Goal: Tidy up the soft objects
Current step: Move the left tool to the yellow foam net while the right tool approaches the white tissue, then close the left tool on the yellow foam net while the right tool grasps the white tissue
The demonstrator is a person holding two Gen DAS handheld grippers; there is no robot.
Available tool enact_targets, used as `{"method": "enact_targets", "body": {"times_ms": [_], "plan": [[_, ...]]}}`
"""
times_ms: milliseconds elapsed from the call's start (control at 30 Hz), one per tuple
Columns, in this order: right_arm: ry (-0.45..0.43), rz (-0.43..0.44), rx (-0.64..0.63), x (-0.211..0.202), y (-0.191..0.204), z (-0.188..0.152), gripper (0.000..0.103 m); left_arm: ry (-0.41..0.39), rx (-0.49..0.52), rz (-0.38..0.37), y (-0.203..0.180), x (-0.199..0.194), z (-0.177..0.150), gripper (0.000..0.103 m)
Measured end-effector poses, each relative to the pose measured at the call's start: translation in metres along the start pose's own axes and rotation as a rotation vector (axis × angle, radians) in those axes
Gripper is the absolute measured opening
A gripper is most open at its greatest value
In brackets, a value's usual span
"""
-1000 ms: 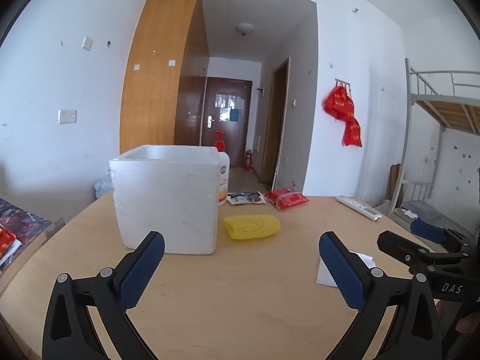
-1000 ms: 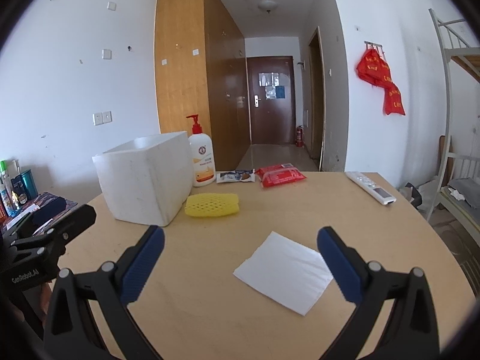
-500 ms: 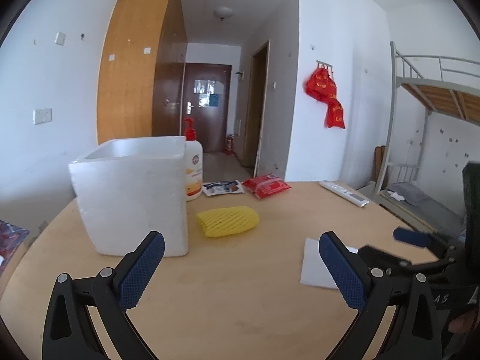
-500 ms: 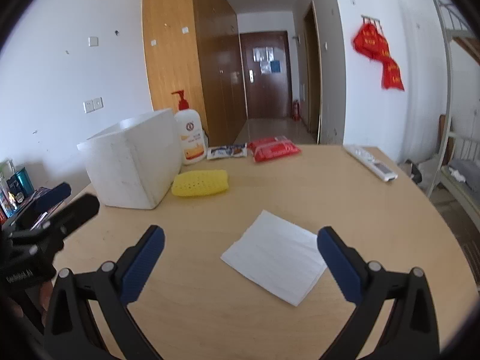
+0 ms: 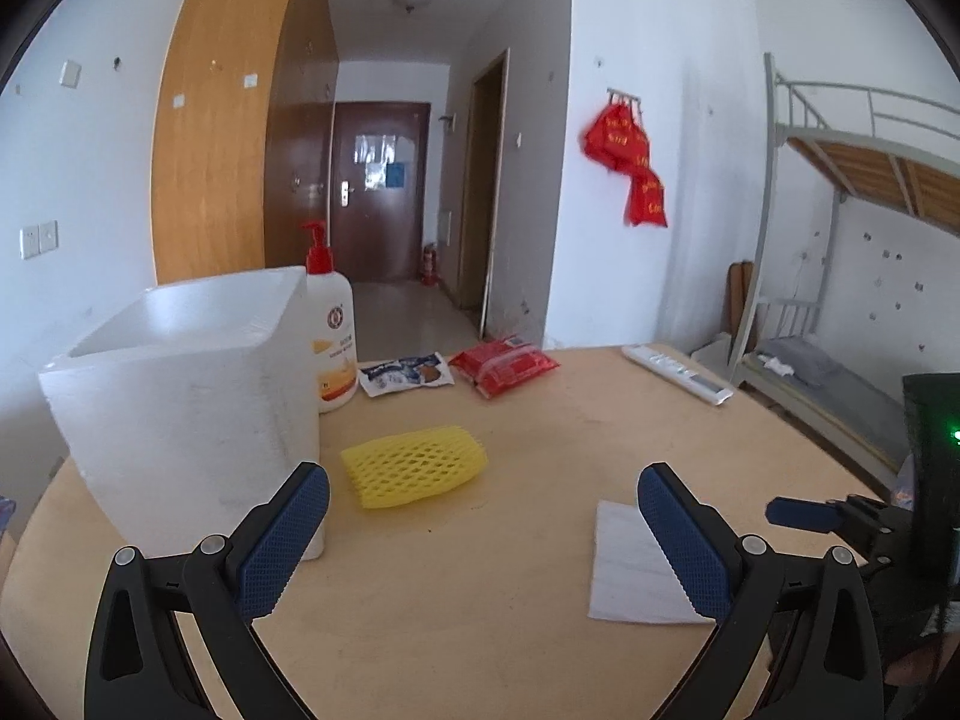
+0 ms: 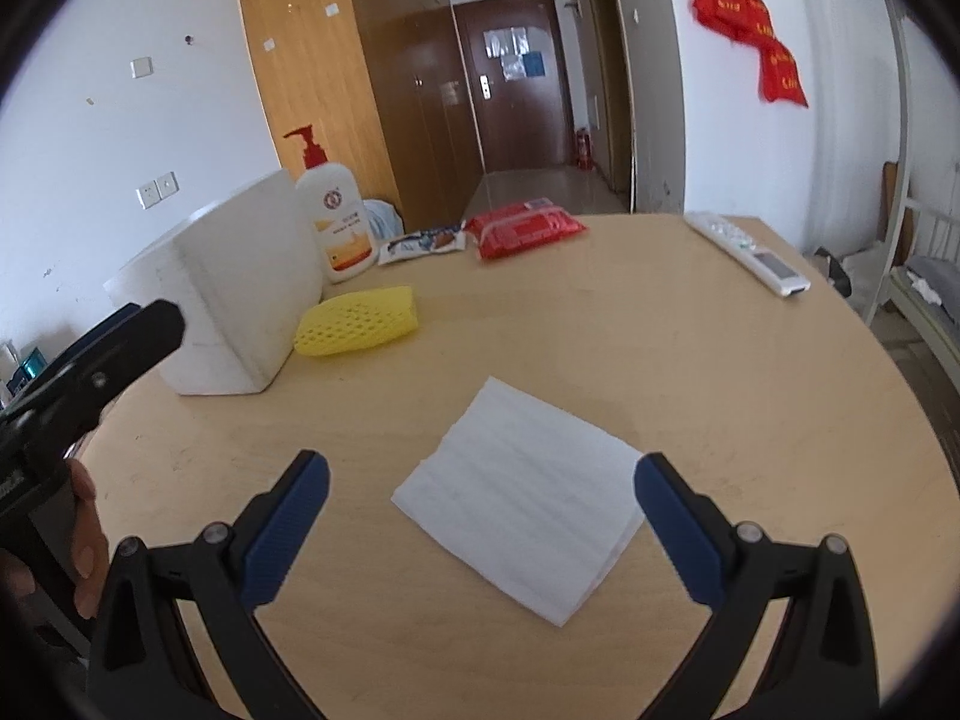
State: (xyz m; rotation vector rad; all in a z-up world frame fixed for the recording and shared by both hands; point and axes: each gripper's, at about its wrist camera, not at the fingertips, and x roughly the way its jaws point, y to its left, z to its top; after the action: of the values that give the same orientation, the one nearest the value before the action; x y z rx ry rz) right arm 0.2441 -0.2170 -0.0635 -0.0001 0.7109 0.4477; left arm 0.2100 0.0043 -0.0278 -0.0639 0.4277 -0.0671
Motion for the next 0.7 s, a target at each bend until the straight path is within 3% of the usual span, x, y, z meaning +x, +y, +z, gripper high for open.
{"method": "enact_targets", "body": {"times_ms": [333, 533, 700], "plan": [[0.065, 0.019, 0.022, 0.023, -0.012, 0.004, 0.103, 0.154, -0.019, -0.013, 0.009, 0.070, 0.008, 0.103], [0.115, 0.028, 0.017, 0.036, -0.012, 0.009, 0.103, 0.226, -0.069, 0.040, 0.021, 0.105, 0.011, 0.101], [0.146, 0.034, -0.014, 0.047, -0.008, 0.016, 0.103, 0.233, -0.029, 0.083, 0.019, 0.122, 0.011, 0.100]]}}
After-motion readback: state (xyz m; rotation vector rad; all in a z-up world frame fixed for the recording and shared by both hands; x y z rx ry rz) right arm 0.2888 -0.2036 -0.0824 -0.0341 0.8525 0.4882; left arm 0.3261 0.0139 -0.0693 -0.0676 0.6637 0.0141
